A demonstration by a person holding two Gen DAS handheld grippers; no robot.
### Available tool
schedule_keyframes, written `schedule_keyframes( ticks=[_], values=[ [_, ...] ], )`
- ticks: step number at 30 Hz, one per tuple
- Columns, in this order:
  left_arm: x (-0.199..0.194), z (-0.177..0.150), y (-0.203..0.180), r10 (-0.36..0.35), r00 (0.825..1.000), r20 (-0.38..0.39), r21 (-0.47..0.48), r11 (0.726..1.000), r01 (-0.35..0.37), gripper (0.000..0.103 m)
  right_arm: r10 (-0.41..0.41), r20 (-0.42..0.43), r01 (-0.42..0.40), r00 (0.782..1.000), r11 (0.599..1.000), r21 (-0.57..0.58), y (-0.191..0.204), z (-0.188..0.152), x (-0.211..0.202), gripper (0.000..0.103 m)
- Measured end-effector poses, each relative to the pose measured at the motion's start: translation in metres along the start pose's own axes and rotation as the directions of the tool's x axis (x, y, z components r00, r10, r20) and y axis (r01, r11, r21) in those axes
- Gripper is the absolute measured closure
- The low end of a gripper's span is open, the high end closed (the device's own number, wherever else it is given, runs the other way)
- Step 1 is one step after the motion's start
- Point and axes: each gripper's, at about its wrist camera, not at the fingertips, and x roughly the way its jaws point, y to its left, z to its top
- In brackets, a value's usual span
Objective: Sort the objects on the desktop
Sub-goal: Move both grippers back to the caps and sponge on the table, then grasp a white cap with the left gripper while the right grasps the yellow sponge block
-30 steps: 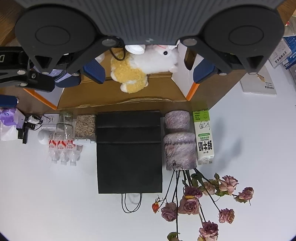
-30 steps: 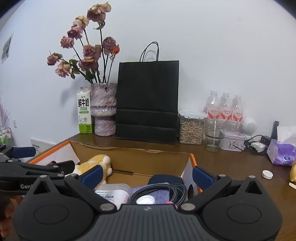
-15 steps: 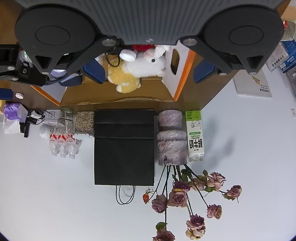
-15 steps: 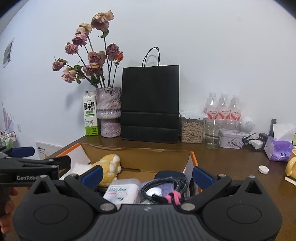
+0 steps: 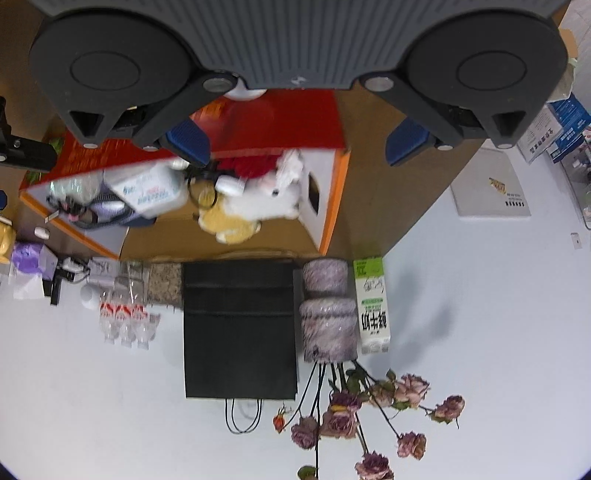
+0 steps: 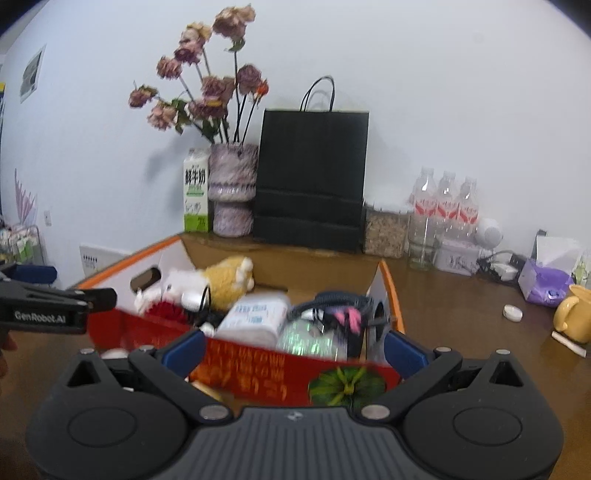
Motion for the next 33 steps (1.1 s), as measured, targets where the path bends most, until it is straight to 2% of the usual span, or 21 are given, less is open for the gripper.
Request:
schedule_keyframes(
  ticks=[8, 10, 12, 14, 16, 20, 23, 27, 29, 30, 31, 33],
  values=[
    [0.004, -0.025, 0.005, -0.057, 0.995, -0.084, 0.054, 0.997, 0.062, 0.000, 0.048, -0.111, -0.051, 0.993, 0.998, -0.028, 0.015, -0.022, 0.014, 0.002],
    [0.007, -0.029, 0.003, -0.060, 0.993, -0.103, 0.082, 0.994, 0.069, 0.000, 0.054, -0.135, -0.060, 0.989, 0.997, -0.041, 0.022, -0.024, 0.020, 0.008],
    [0.010, -0.034, 0.003, -0.070, 0.990, -0.123, 0.098, 0.992, 0.083, 0.001, 0.067, -0.165, -0.073, 0.984, 0.997, -0.034, 0.028, -0.025, 0.029, 0.009],
    [0.013, -0.036, 0.002, -0.086, 0.986, -0.145, 0.098, 0.990, 0.101, 0.008, 0.080, -0.182, -0.085, 0.980, 0.996, -0.017, 0.031, -0.025, 0.036, 0.010],
    [0.017, -0.038, 0.001, -0.101, 0.982, -0.159, 0.101, 0.988, 0.118, 0.013, 0.085, -0.197, -0.088, 0.977, 0.996, -0.008, 0.035, -0.023, 0.043, 0.017],
    [0.024, -0.038, 0.000, -0.115, 0.978, -0.176, 0.101, 0.986, 0.134, 0.023, 0.080, -0.224, -0.086, 0.971, 0.996, -0.014, 0.043, -0.020, 0.055, 0.024],
    [0.030, -0.036, 0.000, -0.134, 0.972, -0.191, 0.092, 0.984, 0.154, 0.029, 0.067, -0.231, -0.076, 0.971, 0.997, -0.030, 0.049, -0.019, 0.060, 0.032],
    [0.038, -0.036, 0.000, -0.153, 0.966, -0.207, 0.081, 0.982, 0.173, 0.036, 0.101, -0.246, -0.104, 0.964, 0.995, 0.002, 0.049, -0.019, 0.067, 0.039],
    [0.039, -0.035, 0.001, -0.166, 0.964, -0.206, 0.073, 0.980, 0.184, 0.047, 0.105, -0.245, -0.105, 0.964, 0.994, 0.014, 0.049, -0.019, 0.067, 0.041],
    [0.040, -0.035, 0.001, -0.174, 0.963, -0.205, 0.068, 0.979, 0.191, 0.051, 0.114, -0.241, -0.113, 0.964, 0.993, 0.018, 0.049, -0.018, 0.066, 0.048],
    [0.041, -0.034, 0.001, -0.181, 0.962, -0.205, 0.064, 0.978, 0.197, 0.058, 0.127, -0.239, -0.126, 0.963, 0.992, 0.021, 0.049, -0.019, 0.066, 0.060],
    [0.040, -0.034, -0.001, -0.191, 0.960, -0.205, 0.061, 0.976, 0.207, 0.062, 0.150, -0.236, -0.148, 0.960, 0.989, 0.026, 0.051, -0.018, 0.062, 0.069]
  ],
)
